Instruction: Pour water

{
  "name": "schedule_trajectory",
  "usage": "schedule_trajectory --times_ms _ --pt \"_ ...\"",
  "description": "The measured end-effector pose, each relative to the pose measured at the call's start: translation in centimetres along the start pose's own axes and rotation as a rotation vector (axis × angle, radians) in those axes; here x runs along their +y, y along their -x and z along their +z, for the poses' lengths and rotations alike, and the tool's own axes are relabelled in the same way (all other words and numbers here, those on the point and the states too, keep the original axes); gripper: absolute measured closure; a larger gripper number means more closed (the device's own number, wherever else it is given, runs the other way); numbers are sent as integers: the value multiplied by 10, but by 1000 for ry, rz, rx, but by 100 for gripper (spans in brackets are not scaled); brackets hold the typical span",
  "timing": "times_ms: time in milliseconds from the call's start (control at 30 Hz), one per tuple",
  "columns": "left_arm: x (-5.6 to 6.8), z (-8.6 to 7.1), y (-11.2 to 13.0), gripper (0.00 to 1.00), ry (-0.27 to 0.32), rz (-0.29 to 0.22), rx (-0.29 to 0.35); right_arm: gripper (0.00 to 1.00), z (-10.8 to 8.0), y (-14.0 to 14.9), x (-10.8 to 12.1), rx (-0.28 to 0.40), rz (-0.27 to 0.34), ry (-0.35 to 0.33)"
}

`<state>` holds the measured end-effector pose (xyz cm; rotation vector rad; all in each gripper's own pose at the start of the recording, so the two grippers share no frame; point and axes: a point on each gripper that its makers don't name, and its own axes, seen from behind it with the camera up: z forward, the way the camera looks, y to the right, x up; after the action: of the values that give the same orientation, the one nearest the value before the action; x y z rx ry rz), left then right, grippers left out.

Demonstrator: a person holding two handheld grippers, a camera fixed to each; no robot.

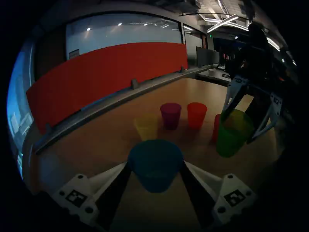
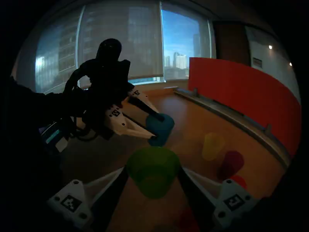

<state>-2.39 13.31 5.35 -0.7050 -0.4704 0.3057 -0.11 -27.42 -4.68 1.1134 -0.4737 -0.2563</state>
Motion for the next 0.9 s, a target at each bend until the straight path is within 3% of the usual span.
schedule_trajectory --times_ms 900 --pt "8 20 40 13 41 -3 -97 8 23 49 -8 -100 -1 -17"
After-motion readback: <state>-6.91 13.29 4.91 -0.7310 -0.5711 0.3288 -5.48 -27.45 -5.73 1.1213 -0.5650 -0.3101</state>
